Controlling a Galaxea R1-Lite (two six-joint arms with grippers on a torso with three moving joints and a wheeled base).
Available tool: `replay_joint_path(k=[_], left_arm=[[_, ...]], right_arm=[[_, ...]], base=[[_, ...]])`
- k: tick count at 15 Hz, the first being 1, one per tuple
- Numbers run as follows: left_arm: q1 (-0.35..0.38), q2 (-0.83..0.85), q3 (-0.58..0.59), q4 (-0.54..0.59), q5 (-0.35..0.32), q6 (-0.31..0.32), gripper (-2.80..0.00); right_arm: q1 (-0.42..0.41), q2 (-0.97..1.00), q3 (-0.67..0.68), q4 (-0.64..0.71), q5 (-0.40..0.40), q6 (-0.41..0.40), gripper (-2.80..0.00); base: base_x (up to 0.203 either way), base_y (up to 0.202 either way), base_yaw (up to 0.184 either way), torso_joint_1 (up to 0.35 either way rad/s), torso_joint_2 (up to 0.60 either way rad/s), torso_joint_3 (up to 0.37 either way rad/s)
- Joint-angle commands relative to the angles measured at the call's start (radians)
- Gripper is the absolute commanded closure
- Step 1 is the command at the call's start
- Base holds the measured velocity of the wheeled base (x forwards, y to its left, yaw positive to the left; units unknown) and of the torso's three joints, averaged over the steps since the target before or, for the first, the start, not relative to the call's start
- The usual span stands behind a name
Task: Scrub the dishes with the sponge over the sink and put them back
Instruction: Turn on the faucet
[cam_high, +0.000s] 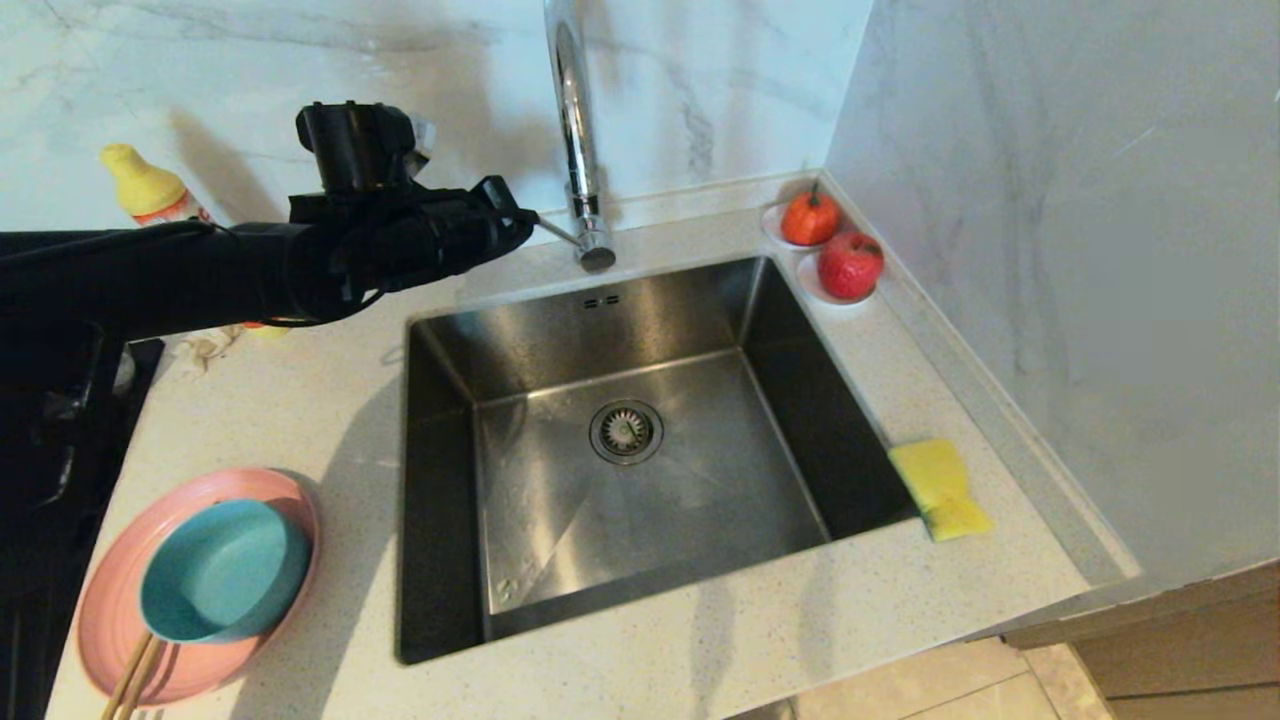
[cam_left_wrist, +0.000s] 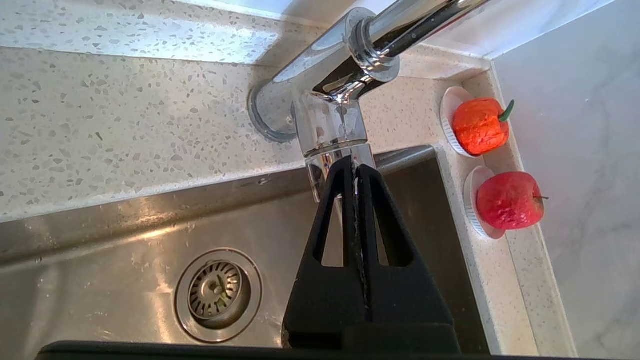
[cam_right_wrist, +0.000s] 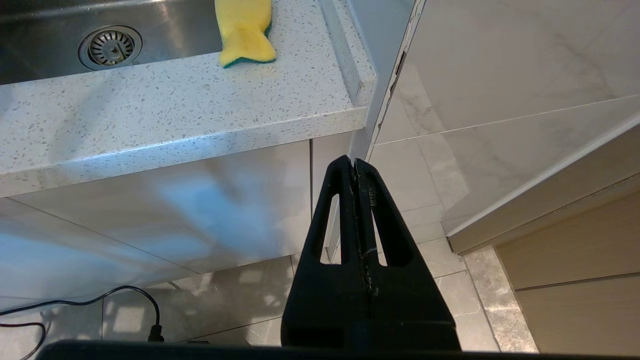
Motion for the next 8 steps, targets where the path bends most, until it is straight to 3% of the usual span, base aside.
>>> replay_joint_path(k=[1,8], left_arm=[[-0.001,0.013,0.002,0.001,-0.002,-0.003,0.00],[-0.011,0.024,0.002,0.005,-0.004,-0.005,0.00]], right_arm=[[0.000,0.000,0.000,0.000,0.000,0.000,0.00],[0.000,0.000,0.000,0.000,0.000,0.000,0.00]], base=[[0.000,0.000,0.000,0.000,0.00,0.000],[0.000,0.000,0.000,0.000,0.00,0.000]])
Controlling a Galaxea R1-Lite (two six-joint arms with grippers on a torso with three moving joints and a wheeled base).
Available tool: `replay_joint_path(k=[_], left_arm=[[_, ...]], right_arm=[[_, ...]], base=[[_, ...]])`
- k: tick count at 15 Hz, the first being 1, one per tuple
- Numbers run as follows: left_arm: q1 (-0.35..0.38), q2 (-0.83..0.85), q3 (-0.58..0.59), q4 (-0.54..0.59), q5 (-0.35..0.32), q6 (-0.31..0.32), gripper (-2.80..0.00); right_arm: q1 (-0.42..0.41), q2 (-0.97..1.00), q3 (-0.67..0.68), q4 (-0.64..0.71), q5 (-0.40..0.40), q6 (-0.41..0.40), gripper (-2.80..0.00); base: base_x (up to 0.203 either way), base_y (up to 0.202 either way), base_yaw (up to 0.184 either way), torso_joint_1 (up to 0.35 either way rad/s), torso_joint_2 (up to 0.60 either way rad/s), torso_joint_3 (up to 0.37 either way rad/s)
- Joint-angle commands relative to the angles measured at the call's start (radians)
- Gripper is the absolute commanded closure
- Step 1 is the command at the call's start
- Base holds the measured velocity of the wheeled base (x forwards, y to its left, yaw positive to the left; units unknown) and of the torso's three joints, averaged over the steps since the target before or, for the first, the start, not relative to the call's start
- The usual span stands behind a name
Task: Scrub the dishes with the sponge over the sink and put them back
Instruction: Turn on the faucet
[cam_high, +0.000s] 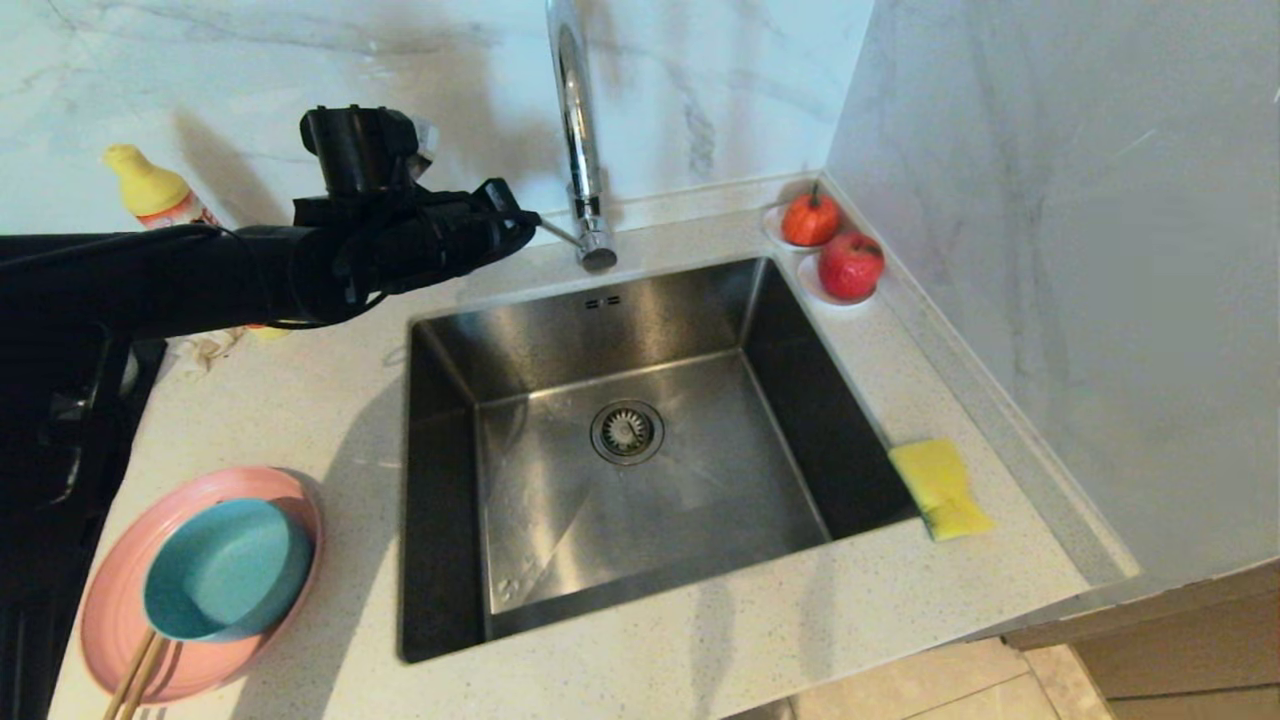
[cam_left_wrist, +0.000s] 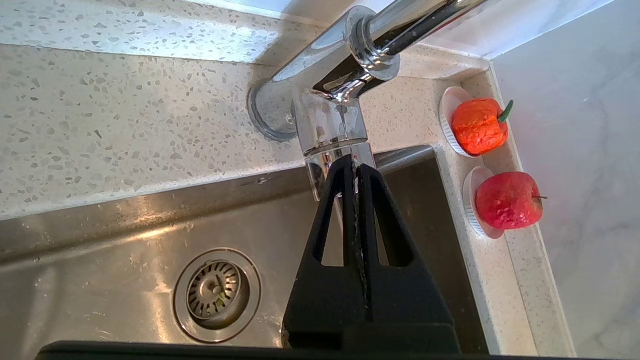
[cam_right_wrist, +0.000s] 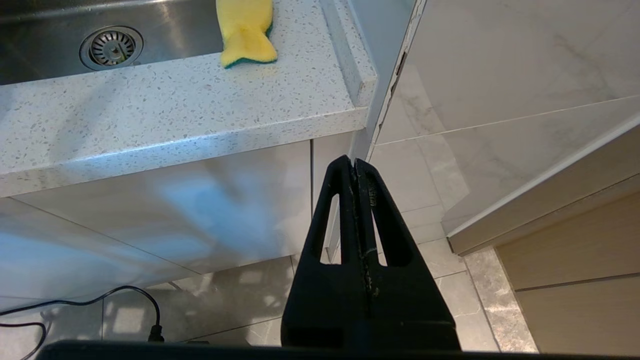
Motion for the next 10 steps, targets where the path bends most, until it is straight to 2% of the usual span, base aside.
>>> replay_joint_path(k=[1,10], left_arm=[[-0.009,0.011,0.000,0.006,-0.002,-0.004,0.00],[-0.040,-0.016,0.037,0.018,0.007,-0.017,0.00]], right_arm=[[0.000,0.000,0.000,0.000,0.000,0.000,0.00],[0.000,0.000,0.000,0.000,0.000,0.000,0.00]], base=[[0.000,0.000,0.000,0.000,0.00,0.000],[0.000,0.000,0.000,0.000,0.00,0.000]])
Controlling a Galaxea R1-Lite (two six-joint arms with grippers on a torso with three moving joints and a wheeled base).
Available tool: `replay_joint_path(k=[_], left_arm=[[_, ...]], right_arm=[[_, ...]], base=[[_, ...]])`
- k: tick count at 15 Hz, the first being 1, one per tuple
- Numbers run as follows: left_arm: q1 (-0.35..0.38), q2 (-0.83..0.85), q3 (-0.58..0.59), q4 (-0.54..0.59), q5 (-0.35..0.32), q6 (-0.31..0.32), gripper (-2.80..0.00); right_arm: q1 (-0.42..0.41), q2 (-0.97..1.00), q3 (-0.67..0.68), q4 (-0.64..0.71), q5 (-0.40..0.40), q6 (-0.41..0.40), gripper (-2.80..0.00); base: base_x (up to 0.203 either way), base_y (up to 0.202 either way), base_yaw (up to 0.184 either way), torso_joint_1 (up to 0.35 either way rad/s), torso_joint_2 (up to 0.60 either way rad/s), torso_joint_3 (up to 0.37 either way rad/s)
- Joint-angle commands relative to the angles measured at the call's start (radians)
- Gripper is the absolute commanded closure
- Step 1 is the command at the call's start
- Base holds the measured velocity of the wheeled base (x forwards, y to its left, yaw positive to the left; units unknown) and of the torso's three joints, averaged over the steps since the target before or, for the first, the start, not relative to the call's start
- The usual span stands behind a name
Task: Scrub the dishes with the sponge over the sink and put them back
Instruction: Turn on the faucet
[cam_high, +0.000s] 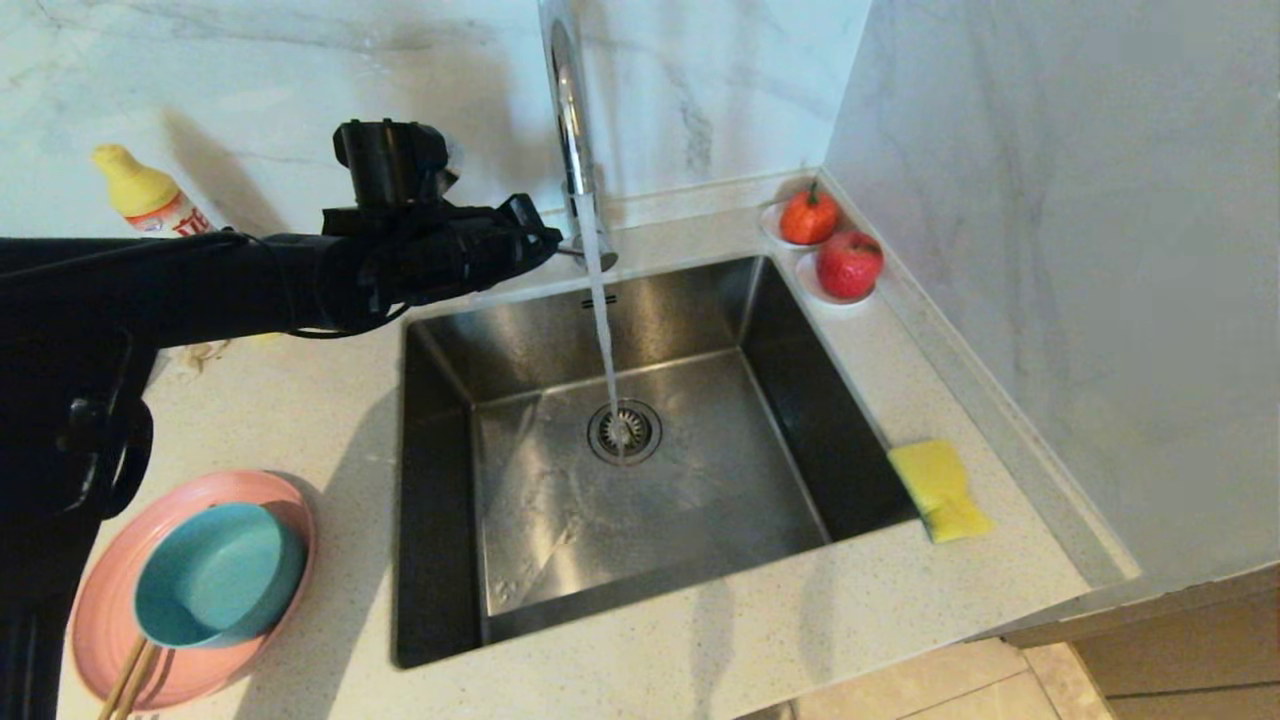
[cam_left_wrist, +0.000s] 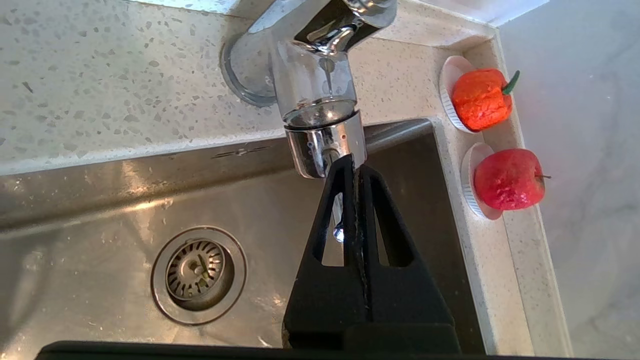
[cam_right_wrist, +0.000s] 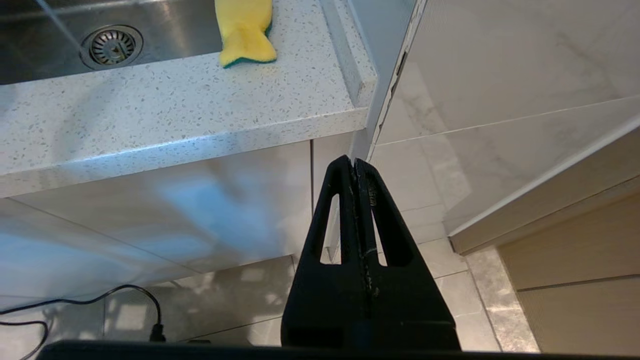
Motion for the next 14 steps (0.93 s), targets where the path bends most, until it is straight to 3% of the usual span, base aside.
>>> replay_joint_path(k=[1,14], left_arm=[[-0.003,-0.014,0.022,0.000,-0.003,-0.003,0.00],[0.076,-0.134,-0.010,0.002,0.059,0.026,0.00]], right_arm=[[-0.001,0.000,0.000,0.000,0.000,0.000,0.00],[-0.001,0.000,0.000,0.000,0.000,0.000,0.00]], base=[[0.000,0.000,0.000,0.000,0.00,0.000],[0.000,0.000,0.000,0.000,0.00,0.000]])
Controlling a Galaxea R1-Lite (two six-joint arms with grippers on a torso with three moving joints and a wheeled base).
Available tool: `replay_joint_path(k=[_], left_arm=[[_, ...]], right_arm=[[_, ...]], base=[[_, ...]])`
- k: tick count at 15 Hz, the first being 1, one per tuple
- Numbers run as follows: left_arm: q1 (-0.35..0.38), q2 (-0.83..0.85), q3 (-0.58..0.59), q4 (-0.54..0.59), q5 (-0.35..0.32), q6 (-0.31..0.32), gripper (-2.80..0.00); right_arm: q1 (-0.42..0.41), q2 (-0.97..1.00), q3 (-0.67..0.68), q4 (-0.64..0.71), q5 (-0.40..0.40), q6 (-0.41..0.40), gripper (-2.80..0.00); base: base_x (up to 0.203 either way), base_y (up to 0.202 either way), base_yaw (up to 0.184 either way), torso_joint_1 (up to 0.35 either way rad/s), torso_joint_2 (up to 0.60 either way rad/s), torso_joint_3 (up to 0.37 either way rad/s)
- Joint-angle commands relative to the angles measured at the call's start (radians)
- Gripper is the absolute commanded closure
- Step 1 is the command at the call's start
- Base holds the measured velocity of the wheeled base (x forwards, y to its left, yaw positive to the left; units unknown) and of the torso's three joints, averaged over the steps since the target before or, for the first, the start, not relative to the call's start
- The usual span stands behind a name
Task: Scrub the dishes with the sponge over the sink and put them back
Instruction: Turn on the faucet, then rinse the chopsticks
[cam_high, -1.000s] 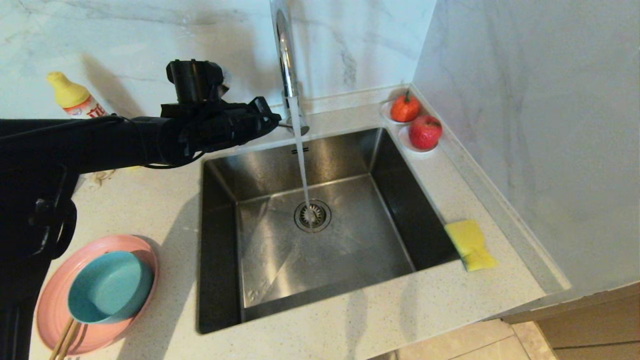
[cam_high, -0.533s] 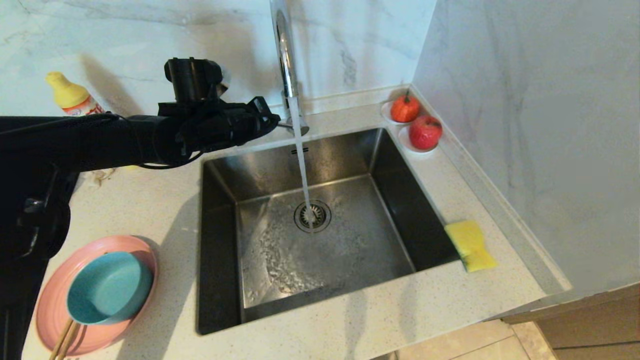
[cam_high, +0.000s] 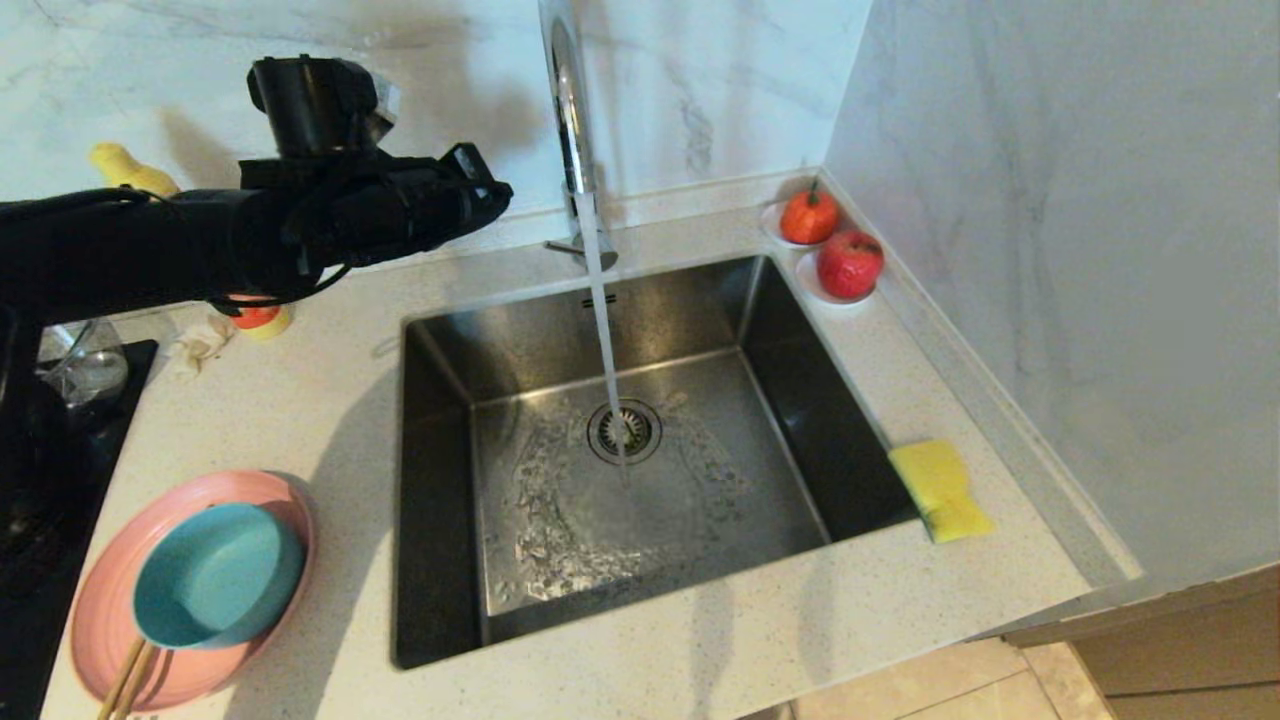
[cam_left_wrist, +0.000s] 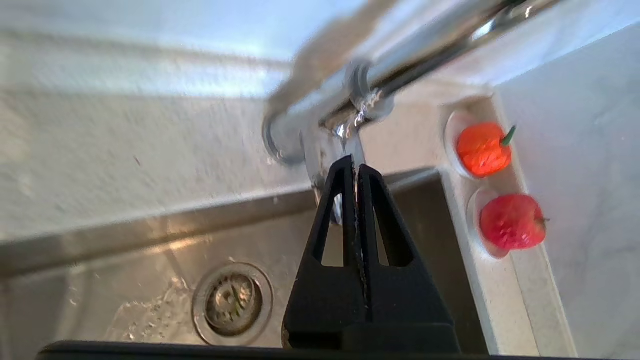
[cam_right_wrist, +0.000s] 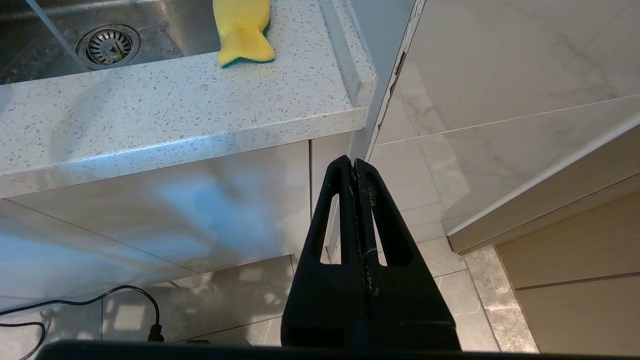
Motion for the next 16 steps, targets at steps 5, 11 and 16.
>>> replay_joint_path(k=[5,11,16], left_arm=[[0.005,-0.218,0.059,0.048,0.215,0.168,0.00],[0.004,-0.629,0.460,0.085,0.307,0.313,0.00],[0.004,-1.034,0.879,0.083,0.395,0.400,0.00]], right_arm=[[0.000,0.000,0.000,0.000,0.000,0.000,0.00],[0.000,0.000,0.000,0.000,0.000,0.000,0.00],[0.000,0.000,0.000,0.000,0.000,0.000,0.00]], base=[[0.000,0.000,0.000,0.000,0.00,0.000],[0.000,0.000,0.000,0.000,0.00,0.000],[0.000,0.000,0.000,0.000,0.00,0.000]])
